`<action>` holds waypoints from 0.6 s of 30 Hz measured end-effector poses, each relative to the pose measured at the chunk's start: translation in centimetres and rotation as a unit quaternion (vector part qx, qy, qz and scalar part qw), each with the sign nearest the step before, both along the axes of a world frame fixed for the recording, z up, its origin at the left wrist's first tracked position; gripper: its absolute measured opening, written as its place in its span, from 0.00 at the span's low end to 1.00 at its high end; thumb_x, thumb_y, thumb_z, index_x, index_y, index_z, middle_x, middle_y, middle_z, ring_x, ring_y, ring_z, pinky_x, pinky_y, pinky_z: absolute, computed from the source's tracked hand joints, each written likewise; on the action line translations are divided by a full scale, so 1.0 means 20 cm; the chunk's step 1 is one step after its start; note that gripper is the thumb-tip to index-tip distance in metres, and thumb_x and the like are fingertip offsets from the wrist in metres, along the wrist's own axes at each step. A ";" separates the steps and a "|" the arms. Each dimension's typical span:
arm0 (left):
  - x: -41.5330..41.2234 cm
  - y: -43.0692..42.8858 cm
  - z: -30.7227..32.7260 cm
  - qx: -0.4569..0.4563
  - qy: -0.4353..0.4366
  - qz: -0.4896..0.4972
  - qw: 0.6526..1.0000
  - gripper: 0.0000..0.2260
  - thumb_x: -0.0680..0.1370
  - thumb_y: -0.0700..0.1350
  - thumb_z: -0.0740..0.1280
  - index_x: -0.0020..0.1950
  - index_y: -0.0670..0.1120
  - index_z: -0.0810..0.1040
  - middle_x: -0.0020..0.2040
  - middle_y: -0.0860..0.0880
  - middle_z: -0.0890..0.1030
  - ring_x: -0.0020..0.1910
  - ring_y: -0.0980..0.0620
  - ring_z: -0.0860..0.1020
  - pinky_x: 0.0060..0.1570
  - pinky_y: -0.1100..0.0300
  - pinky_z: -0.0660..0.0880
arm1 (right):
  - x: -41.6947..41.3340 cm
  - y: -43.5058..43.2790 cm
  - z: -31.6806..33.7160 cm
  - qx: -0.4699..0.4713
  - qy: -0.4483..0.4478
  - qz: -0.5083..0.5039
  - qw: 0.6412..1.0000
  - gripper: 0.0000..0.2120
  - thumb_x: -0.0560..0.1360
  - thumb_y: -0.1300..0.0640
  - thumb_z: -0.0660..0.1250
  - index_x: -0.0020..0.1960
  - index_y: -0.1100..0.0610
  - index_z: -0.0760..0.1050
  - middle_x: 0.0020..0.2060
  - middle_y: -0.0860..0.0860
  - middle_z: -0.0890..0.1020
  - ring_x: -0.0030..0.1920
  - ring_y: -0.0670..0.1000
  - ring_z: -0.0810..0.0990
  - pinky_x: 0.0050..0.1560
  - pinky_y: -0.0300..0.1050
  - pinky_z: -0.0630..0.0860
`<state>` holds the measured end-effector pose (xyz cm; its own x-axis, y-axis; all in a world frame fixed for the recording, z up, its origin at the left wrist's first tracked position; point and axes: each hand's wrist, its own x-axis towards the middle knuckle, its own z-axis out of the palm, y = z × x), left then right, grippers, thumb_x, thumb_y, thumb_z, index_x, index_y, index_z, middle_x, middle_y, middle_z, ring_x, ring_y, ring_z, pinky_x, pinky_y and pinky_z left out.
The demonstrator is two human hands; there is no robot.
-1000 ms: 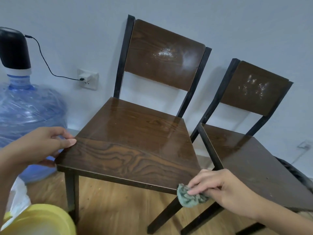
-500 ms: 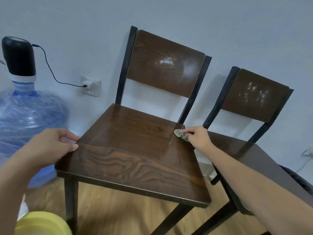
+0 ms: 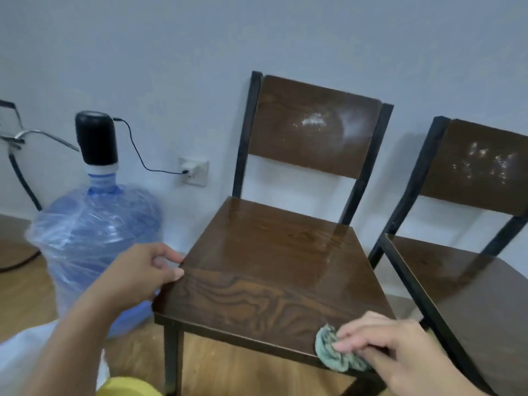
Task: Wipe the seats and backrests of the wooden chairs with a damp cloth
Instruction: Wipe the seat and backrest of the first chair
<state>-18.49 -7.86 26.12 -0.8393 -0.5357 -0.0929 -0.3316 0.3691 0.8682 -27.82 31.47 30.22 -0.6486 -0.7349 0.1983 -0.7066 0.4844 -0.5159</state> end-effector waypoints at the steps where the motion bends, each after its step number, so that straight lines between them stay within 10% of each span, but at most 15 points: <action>1: 0.01 0.00 0.01 -0.005 0.001 0.001 1.000 0.06 0.75 0.38 0.76 0.48 0.49 0.86 0.43 0.31 0.83 0.33 0.48 0.81 0.32 0.58 0.77 | 0.01 -0.06 0.02 0.002 -0.009 0.016 1.000 0.10 0.73 0.53 0.75 0.45 0.36 0.87 0.47 0.34 0.86 0.51 0.39 0.85 0.55 0.33 0.77; 7: 0.06 -0.03 0.06 -0.060 -0.005 0.003 0.998 0.05 0.77 0.40 0.74 0.45 0.49 0.87 0.25 0.55 0.82 0.25 0.63 0.80 0.28 0.72 0.70 | -0.09 -0.42 0.14 0.039 -0.120 0.027 0.992 0.17 0.76 0.66 0.71 0.44 0.44 0.89 0.45 0.37 0.87 0.51 0.38 0.84 0.53 0.33 0.79; 11: 0.12 -0.06 0.04 -0.094 -0.025 0.031 0.995 0.06 0.77 0.44 0.75 0.40 0.48 0.87 0.24 0.54 0.82 0.25 0.62 0.80 0.28 0.73 0.72 | -0.50 -0.74 0.13 -0.037 -0.045 -0.118 0.991 0.13 0.78 0.63 0.69 0.49 0.46 0.87 0.47 0.38 0.84 0.47 0.39 0.80 0.47 0.27 0.72; 18: 0.09 -0.05 -0.07 -0.045 -0.015 0.102 0.994 0.24 0.81 0.60 0.65 0.34 0.45 0.85 0.30 0.53 0.85 0.34 0.51 0.84 0.50 0.50 0.82 | -0.96 -1.20 -0.03 -0.037 -0.002 -0.276 0.960 0.09 0.78 0.65 0.70 0.56 0.62 0.84 0.53 0.57 0.85 0.45 0.50 0.76 0.47 0.42 0.76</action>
<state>-16.63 -8.93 24.67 -0.7094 -0.7021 -0.0609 -0.4335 0.3665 0.8233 -46.94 7.46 29.70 -0.9362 -0.2628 0.2336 -0.3506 0.7470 -0.5648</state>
